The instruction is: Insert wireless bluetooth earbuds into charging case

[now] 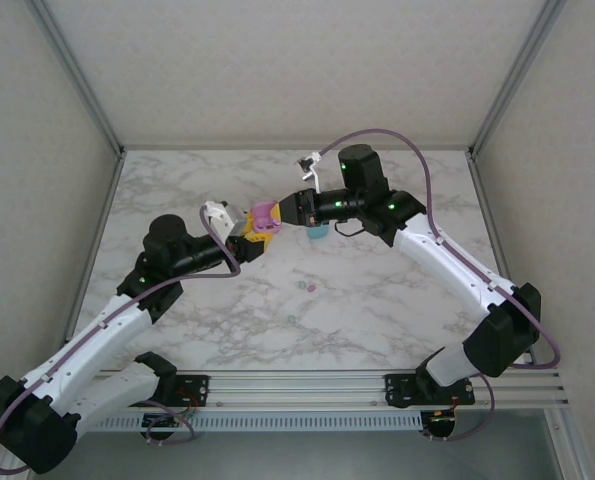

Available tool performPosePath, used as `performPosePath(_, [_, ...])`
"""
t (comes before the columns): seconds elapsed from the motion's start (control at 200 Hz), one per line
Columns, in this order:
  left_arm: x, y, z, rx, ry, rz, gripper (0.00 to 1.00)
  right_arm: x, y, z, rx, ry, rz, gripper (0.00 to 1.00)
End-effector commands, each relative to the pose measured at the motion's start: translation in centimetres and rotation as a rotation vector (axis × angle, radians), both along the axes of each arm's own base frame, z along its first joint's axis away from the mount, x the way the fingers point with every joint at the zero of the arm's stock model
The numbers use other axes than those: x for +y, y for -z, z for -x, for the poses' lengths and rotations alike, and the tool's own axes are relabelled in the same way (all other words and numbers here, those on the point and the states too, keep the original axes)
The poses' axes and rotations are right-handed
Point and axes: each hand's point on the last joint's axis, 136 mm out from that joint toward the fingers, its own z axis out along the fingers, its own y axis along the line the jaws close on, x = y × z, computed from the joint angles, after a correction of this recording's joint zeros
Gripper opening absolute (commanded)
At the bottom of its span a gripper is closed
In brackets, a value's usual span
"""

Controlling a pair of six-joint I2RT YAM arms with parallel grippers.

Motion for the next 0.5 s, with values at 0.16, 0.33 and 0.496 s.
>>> performPosePath(0.16, [-0.6,-3.7,1.2,-0.092,0.057,0.065,0.21,0.5,0.6,-0.5,-0.026,0.019,0.018,0.22])
performPosePath(0.33, [-0.6,-3.9,1.3,-0.096,0.058,0.072,0.21,0.0,1.0,-0.9,-0.055,0.058,0.047,0.22])
performPosePath(0.496, [-0.6,-4.1,1.2,-0.100,0.056,0.077,0.21,-0.2,1.2,-1.0,-0.073,0.062,0.069,0.26])
